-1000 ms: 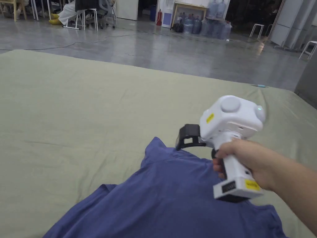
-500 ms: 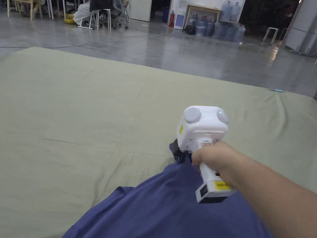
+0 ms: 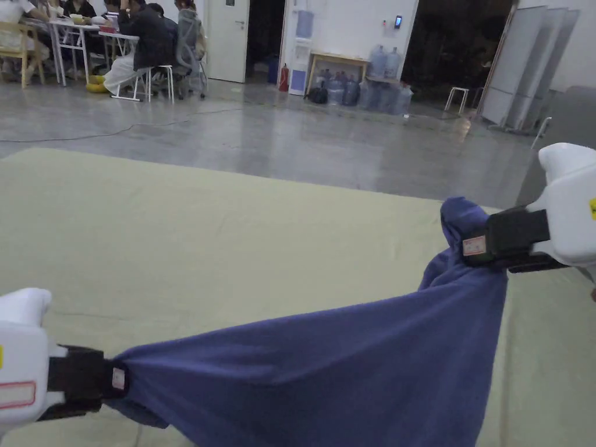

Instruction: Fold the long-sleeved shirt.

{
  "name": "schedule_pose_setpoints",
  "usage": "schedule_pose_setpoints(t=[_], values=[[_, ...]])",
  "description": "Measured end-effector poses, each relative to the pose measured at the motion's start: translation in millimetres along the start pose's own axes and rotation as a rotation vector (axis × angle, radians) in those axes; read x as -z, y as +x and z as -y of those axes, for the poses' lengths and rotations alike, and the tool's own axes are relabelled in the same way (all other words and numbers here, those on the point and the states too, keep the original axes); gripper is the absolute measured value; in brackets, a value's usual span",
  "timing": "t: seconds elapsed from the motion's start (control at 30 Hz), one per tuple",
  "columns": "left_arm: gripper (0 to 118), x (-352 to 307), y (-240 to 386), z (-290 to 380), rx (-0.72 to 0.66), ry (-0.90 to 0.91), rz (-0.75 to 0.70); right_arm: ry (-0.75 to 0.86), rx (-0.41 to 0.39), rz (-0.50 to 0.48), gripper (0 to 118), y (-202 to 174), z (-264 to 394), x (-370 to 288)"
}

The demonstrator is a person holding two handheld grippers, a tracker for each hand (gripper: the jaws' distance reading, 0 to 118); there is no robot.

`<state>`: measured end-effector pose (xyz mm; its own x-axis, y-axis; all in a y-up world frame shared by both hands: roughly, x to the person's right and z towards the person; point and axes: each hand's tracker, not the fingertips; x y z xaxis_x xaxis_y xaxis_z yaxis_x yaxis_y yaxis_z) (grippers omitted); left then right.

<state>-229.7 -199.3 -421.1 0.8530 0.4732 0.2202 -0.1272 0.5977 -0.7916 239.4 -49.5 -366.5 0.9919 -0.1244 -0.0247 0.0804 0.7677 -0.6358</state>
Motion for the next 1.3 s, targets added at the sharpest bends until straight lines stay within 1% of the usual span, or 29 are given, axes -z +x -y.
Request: schedule_pose_setpoints(t=[0.07, 0.1, 0.23, 0.3, 0.43, 0.5, 0.57, 0.6, 0.67, 0.73, 0.87, 0.9, 0.97, 1.03, 1.07, 1.17, 1.2, 1.3], values=[[0, -11, 22, -20, 0.003, 0.006, 0.042, 0.018, 0.028, 0.016, 8, 5, 0, -30], [0, -17, 32, -29, -0.005, 0.012, 0.056, 0.023, 0.025, 0.023, 7, 7, -2, -43], [0, -37, 74, -70, 0.031, 0.029, 0.042, 0.058, 0.035, 0.08, 7, 20, -29, -68], [0, -41, 93, -96, 0.062, 0.04, 0.029, 0.064, 0.053, 0.098, 7, 27, -53, -66], [0, -41, 121, -157, 0.082, 0.077, -0.037, 0.076, 0.066, 0.203, 7, 39, -111, -48], [0, -41, 130, -190, 0.092, 0.125, -0.093, 0.085, 0.079, 0.217, 7, 45, -143, -39], [0, -42, 137, -228, 0.099, 0.172, -0.118, 0.103, 0.106, 0.228, 7, 52, -180, -32], [0, -43, 139, -249, 0.093, 0.197, -0.126, 0.133, 0.121, 0.239, 8, 54, -199, -29], [0, -46, 147, -284, 0.094, 0.252, -0.128, 0.184, 0.098, 0.274, 7, 53, -234, -24], [0, -49, 158, -320, 0.122, 0.311, -0.136, 0.246, 0.109, 0.27, 7, 52, -269, -22], [0, -57, 181, -378, 0.082, 0.405, -0.128, 0.323, 0.177, 0.299, 7, 48, -330, -19], [0, -60, 186, -391, 0.08, 0.423, -0.114, 0.363, 0.184, 0.283, 7, 46, -343, -23], [0, -68, 197, -410, 0.112, 0.493, -0.131, 0.424, 0.15, 0.305, 7, 39, -363, -30], [0, -70, 203, -420, 0.155, 0.551, -0.156, 0.455, 0.093, 0.33, 7, 32, -376, -33], [0, -70, 204, -423, 0.168, 0.556, -0.171, 0.452, 0.086, 0.343, 7, 31, -380, -30], [0, -52, 199, -426, 0.194, 0.538, -0.203, 0.433, 0.088, 0.354, 7, 32, -372, -12], [0, -42, 195, -423, 0.201, 0.51, -0.232, 0.413, 0.091, 0.348, 7, 35, -366, -1], [0, -5, 177, -408, 0.229, 0.43, -0.248, 0.32, 0.086, 0.347, 7, 46, -335, 47]])
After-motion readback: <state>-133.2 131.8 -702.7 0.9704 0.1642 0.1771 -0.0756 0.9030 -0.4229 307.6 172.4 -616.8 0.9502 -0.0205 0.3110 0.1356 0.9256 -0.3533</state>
